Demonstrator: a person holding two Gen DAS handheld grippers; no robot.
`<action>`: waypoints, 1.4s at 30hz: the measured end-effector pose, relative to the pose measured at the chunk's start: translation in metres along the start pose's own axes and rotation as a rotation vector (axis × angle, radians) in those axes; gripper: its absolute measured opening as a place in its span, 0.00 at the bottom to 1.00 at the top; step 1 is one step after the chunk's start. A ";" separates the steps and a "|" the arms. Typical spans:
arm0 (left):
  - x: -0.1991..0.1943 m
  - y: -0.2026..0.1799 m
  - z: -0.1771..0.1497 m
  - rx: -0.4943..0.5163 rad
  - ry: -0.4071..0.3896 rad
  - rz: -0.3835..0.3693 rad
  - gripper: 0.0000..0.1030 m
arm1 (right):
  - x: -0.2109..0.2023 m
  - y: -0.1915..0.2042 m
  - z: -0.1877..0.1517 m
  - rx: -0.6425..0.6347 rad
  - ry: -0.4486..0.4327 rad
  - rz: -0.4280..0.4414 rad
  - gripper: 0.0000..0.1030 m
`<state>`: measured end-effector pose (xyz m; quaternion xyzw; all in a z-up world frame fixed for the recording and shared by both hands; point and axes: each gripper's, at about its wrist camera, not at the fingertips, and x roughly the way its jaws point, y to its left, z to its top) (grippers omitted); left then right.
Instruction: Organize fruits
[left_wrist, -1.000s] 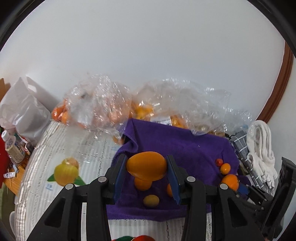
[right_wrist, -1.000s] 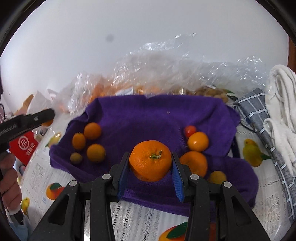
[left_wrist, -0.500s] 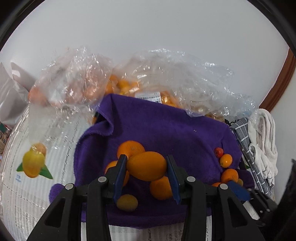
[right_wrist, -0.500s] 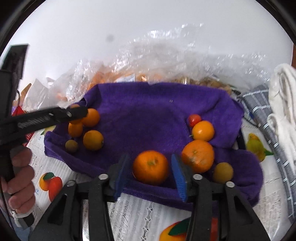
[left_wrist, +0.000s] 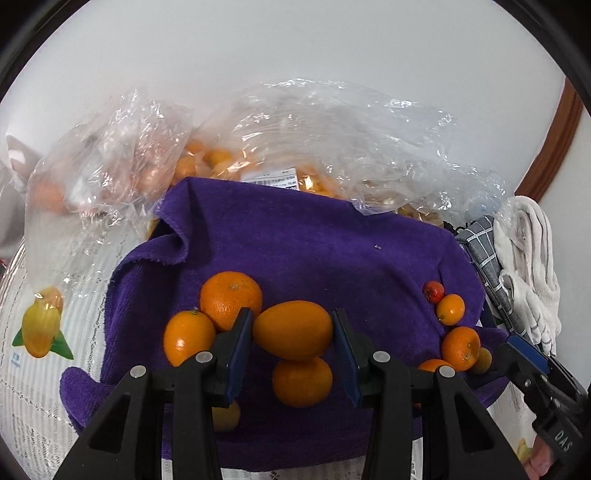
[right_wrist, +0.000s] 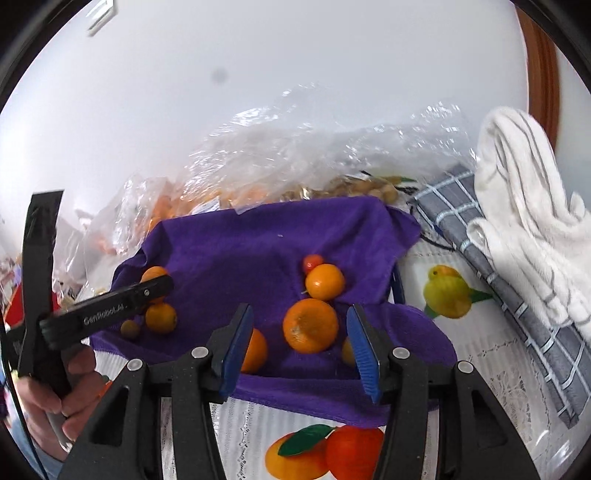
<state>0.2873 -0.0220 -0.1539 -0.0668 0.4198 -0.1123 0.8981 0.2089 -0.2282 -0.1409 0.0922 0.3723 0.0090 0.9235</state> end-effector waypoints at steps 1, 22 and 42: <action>0.000 -0.001 -0.001 0.009 0.000 0.003 0.39 | 0.001 -0.001 0.000 0.003 0.003 -0.007 0.51; -0.067 -0.020 -0.018 0.145 -0.074 0.139 0.46 | -0.005 0.002 -0.004 -0.074 0.004 -0.043 0.51; -0.258 -0.050 -0.120 0.191 -0.233 0.120 0.71 | -0.200 0.026 -0.076 -0.099 -0.052 -0.130 0.74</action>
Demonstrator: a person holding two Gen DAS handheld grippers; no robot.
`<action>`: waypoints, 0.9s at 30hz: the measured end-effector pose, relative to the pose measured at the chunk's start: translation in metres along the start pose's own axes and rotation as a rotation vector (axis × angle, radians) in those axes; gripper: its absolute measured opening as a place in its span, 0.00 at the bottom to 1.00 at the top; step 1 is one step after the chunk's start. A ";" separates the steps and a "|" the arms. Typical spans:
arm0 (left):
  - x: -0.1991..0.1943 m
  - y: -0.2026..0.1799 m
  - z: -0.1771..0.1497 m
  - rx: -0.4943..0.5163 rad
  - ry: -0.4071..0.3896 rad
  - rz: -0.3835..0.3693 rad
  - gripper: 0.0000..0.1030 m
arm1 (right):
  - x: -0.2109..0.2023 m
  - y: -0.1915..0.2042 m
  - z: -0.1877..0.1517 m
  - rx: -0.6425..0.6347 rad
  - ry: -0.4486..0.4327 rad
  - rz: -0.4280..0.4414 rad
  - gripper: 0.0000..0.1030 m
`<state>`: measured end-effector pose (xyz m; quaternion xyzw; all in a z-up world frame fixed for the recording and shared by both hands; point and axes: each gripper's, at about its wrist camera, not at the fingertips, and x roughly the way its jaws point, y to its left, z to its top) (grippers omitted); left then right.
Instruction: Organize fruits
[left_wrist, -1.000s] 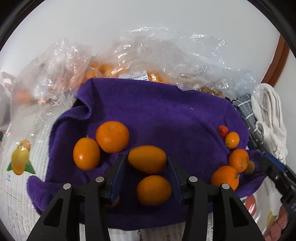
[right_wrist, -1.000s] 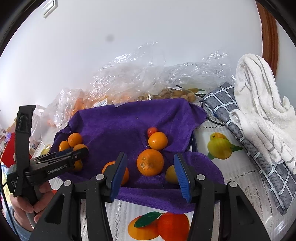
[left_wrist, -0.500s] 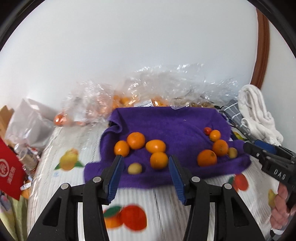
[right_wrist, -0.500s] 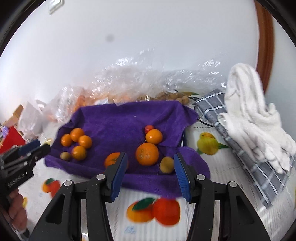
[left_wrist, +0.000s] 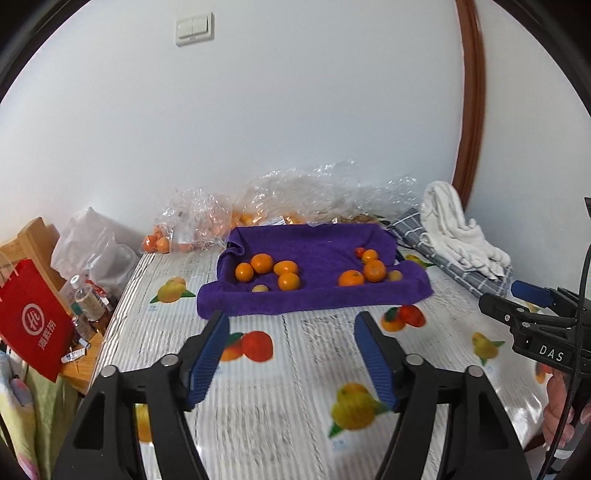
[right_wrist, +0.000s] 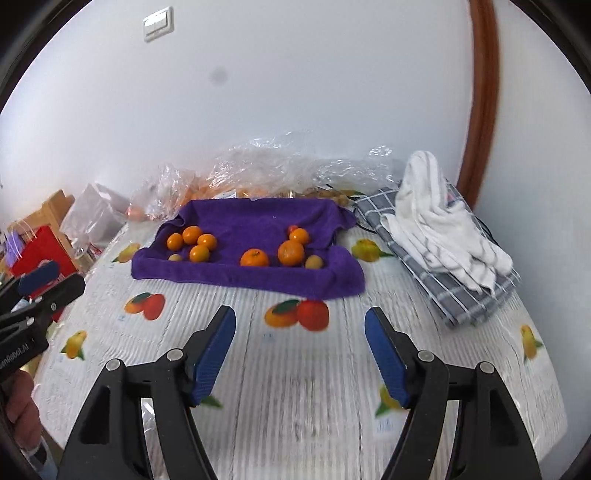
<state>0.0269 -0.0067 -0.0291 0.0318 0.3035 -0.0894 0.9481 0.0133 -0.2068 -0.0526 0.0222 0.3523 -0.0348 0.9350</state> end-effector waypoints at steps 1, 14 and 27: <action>-0.008 -0.002 -0.003 -0.004 -0.009 0.003 0.72 | -0.010 -0.001 -0.004 0.004 -0.009 -0.006 0.82; -0.055 -0.016 -0.021 -0.031 -0.034 0.055 0.80 | -0.069 0.005 -0.027 -0.041 -0.093 -0.023 1.00; -0.058 -0.020 -0.024 -0.036 -0.032 0.058 0.80 | -0.079 0.003 -0.032 -0.046 -0.104 -0.042 1.00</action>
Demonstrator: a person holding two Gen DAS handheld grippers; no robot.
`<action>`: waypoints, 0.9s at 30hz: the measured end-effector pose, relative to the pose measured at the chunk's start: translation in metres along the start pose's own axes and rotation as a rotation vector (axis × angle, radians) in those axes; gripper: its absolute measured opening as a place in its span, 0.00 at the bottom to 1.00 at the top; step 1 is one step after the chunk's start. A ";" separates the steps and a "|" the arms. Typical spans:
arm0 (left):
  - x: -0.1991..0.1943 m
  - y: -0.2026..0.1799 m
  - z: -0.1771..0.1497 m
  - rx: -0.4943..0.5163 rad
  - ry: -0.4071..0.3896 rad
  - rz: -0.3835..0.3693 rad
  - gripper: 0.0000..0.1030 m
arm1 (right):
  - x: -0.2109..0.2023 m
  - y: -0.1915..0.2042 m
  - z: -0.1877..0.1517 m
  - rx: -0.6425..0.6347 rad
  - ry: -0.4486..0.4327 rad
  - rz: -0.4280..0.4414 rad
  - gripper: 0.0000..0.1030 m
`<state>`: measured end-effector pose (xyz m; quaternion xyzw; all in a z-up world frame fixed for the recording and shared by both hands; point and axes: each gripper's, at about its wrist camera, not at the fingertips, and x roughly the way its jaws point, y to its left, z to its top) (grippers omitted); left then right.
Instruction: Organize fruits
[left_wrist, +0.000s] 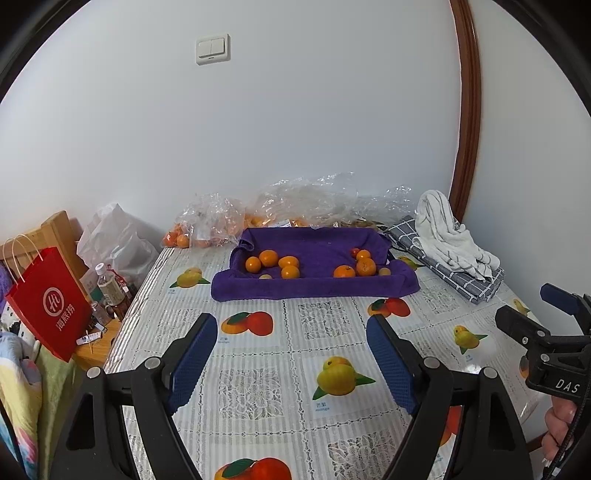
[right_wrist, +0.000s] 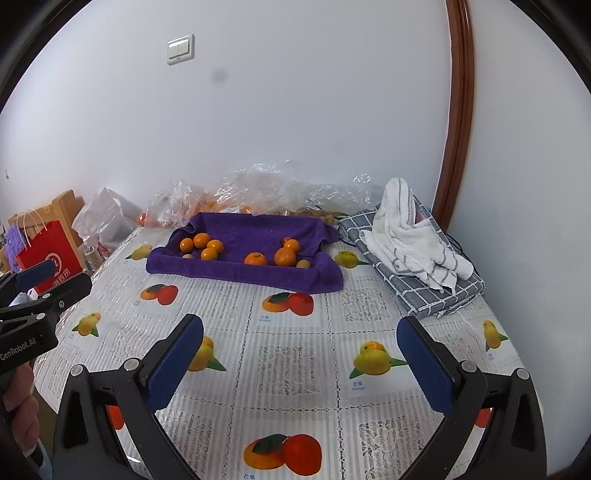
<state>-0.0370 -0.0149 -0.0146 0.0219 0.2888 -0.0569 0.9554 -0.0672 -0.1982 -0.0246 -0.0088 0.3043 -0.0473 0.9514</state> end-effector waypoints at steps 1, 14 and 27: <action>0.000 0.000 0.000 0.000 0.000 -0.001 0.80 | -0.001 -0.001 0.000 0.003 -0.002 0.000 1.00; -0.001 0.002 0.001 -0.007 -0.004 -0.011 0.80 | -0.005 -0.006 0.001 0.015 -0.012 0.004 1.00; -0.001 0.001 0.002 -0.008 -0.002 -0.015 0.80 | -0.006 -0.010 0.002 0.025 -0.011 0.003 1.00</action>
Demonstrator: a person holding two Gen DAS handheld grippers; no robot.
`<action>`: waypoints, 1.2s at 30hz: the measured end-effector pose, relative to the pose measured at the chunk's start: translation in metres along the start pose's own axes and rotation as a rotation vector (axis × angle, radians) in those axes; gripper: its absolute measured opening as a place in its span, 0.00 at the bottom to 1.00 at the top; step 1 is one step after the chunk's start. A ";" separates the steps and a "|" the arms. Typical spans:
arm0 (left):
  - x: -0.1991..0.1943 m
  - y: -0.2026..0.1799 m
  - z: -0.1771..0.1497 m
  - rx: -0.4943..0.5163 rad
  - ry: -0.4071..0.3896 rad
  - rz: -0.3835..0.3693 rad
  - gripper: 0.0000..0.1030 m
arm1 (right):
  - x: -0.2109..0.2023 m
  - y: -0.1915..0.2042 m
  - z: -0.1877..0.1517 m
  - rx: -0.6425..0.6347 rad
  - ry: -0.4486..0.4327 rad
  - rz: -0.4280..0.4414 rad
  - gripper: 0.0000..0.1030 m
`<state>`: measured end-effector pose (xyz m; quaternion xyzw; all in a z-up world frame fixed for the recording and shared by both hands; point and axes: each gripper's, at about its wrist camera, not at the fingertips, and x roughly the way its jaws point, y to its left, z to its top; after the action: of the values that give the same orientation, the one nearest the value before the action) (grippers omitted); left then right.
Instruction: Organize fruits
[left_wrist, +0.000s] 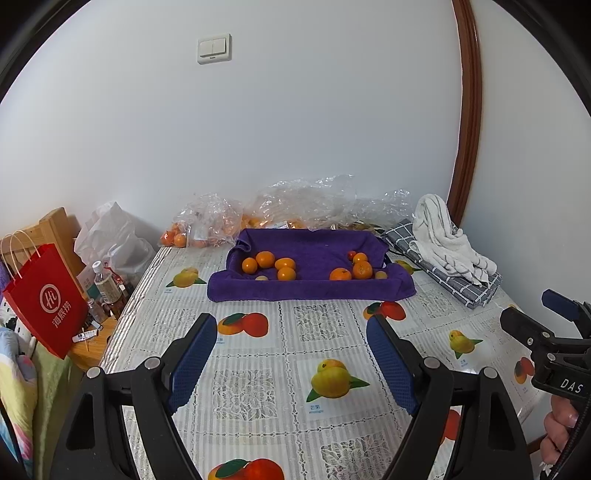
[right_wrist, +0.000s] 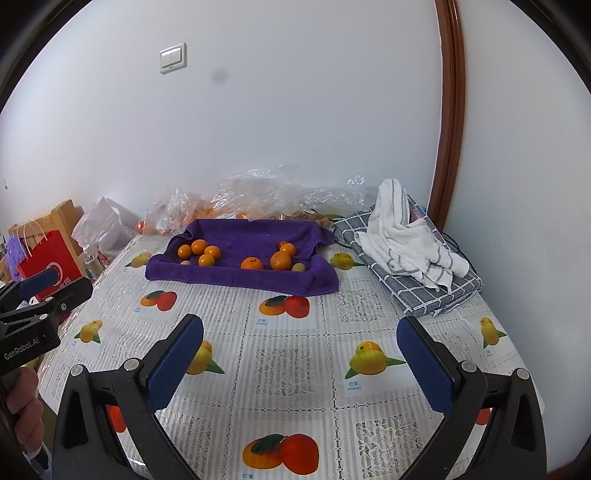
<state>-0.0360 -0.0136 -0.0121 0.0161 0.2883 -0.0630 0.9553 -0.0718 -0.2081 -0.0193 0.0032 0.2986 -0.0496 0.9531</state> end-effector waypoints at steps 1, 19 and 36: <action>0.000 -0.003 0.000 0.001 0.000 0.001 0.80 | 0.000 0.000 0.000 0.000 0.000 0.001 1.00; 0.000 -0.008 0.001 0.001 -0.003 0.002 0.81 | -0.001 -0.002 -0.001 0.008 -0.001 -0.003 1.00; -0.002 -0.010 0.004 -0.002 -0.008 0.003 0.81 | -0.003 -0.003 0.001 0.006 -0.007 -0.002 1.00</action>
<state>-0.0369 -0.0237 -0.0077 0.0155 0.2846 -0.0615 0.9566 -0.0740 -0.2110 -0.0167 0.0055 0.2951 -0.0514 0.9541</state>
